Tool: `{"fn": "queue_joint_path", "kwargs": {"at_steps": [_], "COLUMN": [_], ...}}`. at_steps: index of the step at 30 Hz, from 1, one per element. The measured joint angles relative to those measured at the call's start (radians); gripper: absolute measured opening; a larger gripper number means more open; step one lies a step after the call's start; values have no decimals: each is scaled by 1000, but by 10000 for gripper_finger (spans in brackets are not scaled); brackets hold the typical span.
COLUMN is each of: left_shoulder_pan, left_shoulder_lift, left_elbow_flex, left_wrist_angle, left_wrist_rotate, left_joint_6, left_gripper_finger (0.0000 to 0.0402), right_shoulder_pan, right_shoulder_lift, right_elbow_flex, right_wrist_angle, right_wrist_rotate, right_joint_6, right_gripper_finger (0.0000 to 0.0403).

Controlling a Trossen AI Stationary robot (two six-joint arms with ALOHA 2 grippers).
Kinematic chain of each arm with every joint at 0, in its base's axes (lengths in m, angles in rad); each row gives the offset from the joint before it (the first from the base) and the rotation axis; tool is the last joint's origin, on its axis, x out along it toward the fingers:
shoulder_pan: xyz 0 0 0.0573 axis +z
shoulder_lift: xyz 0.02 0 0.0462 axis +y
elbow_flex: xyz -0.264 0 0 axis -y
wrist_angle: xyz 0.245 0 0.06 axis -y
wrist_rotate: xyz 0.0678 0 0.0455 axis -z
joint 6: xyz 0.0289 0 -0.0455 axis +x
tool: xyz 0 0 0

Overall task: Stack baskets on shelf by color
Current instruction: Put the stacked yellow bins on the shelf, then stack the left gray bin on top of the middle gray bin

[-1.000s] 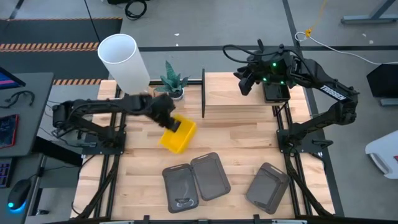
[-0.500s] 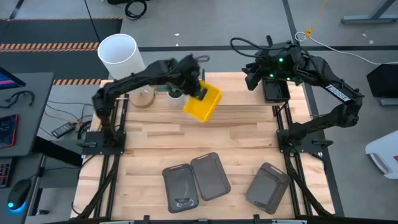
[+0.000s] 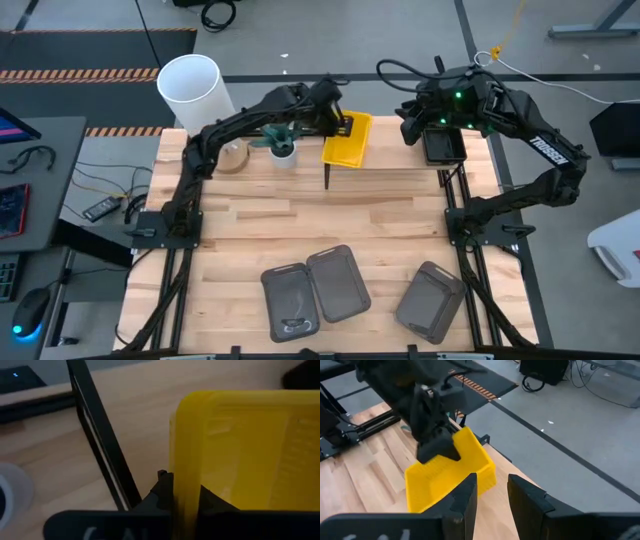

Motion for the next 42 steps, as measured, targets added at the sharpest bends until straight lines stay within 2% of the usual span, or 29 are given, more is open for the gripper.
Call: {"fn": "queue_joint_path", "kwargs": {"at_steps": [6, 12, 24, 28, 32, 37, 42], "left_shoulder_pan": [-4, 7, 0, 0, -16, -82, -170], "left_shoulder_lift": [4, 3, 3, 0, -6, -40, -113], "left_elbow_flex": [1, 2, 1, 11, 76, 83, 85], "left_wrist_angle": [-6, -82, -85, -75, -104, -163, -294], "left_wrist_rotate": [-62, -83, -98, -103, -117, -201, -340], "left_joint_6": [-69, -167, -163, -71, 110, 316, 503], "left_gripper_finger": [14, 21, 117, 142, 156, 159, 149], "right_shoulder_pan": [0, 0, 0, 0, 0, 0, 0], "right_shoulder_lift": [0, 0, 0, 0, 0, 0, 0], "right_elbow_flex": [0, 0, 0, 0, 0, 0, 0], "right_wrist_angle": [3, 34, 40, 40, 29, -6, -73], "right_wrist_rotate": [-9, -41, -43, -43, -43, -55, -158], "right_joint_6": [-32, -79, -118, -123, -126, -126, -118], "right_gripper_finger": [114, 114, 114, 114, 114, 114, 114]}}
